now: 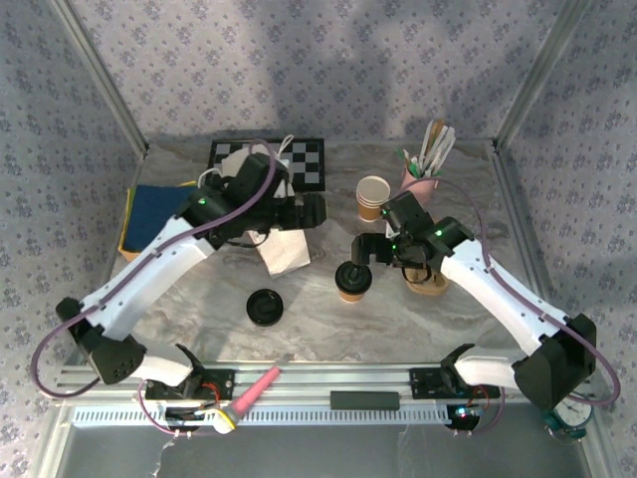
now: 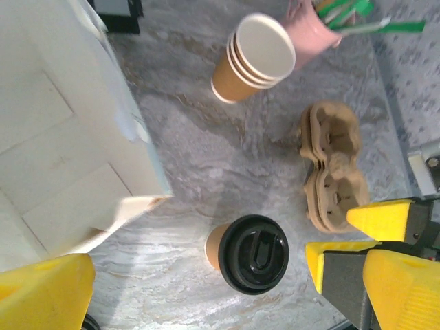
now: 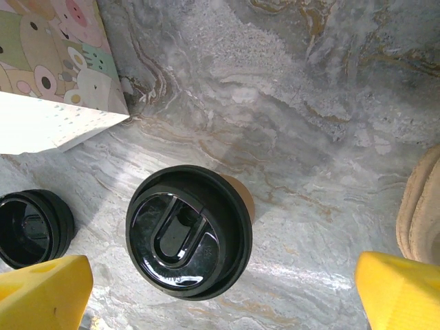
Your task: Pack the takeout coffee
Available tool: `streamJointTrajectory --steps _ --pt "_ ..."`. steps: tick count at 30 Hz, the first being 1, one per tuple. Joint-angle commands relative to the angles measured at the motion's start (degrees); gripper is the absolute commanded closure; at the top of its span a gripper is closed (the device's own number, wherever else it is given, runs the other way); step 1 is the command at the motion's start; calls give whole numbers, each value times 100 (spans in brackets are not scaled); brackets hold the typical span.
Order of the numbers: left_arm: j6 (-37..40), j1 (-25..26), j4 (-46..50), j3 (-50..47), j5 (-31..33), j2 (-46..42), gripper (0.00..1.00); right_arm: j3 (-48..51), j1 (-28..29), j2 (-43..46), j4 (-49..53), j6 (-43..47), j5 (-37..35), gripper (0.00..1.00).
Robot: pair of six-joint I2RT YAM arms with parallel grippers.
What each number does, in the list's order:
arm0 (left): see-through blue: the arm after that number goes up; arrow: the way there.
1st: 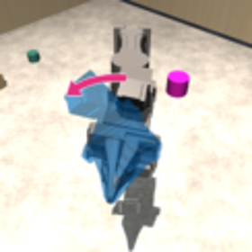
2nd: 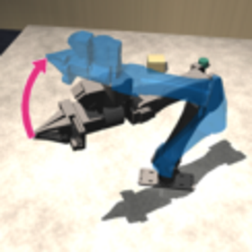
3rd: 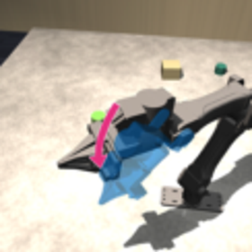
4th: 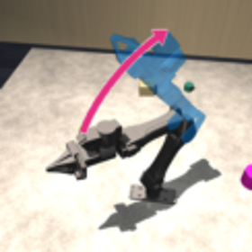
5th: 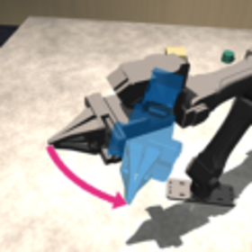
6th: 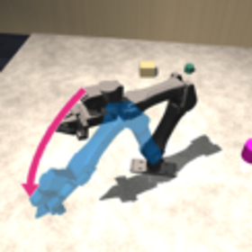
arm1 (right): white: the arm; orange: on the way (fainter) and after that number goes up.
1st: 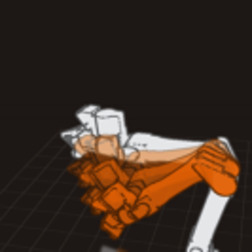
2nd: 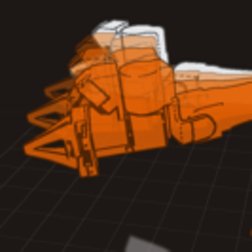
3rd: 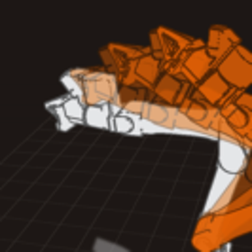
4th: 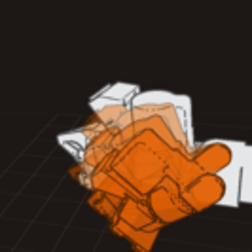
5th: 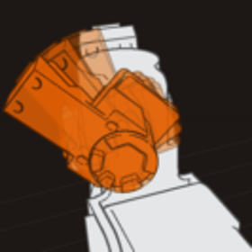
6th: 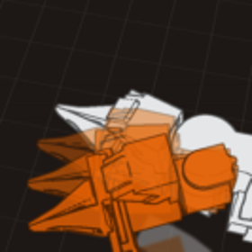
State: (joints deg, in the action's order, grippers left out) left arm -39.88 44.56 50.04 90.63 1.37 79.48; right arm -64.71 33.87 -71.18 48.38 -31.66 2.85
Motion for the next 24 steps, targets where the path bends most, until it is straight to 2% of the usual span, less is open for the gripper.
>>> streamJointTrajectory --steps 1,8,15,19,24 --pt "128 -35 187 -41 30 -294 0 -307 87 -100 272 -59 -343 0" --pt "221 -35 335 87 -12 -571 0 -702 199 -281 384 -60 -524 0" --pt "349 -241 1111 602 508 -790 2 -1075 288 -442 582 69 -774 0" --pt "368 -468 1258 514 720 -1035 2 -1151 339 -537 591 81 -831 0" --pt "268 -488 1052 351 382 -1017 5 -1091 229 -462 729 -35 -958 0"
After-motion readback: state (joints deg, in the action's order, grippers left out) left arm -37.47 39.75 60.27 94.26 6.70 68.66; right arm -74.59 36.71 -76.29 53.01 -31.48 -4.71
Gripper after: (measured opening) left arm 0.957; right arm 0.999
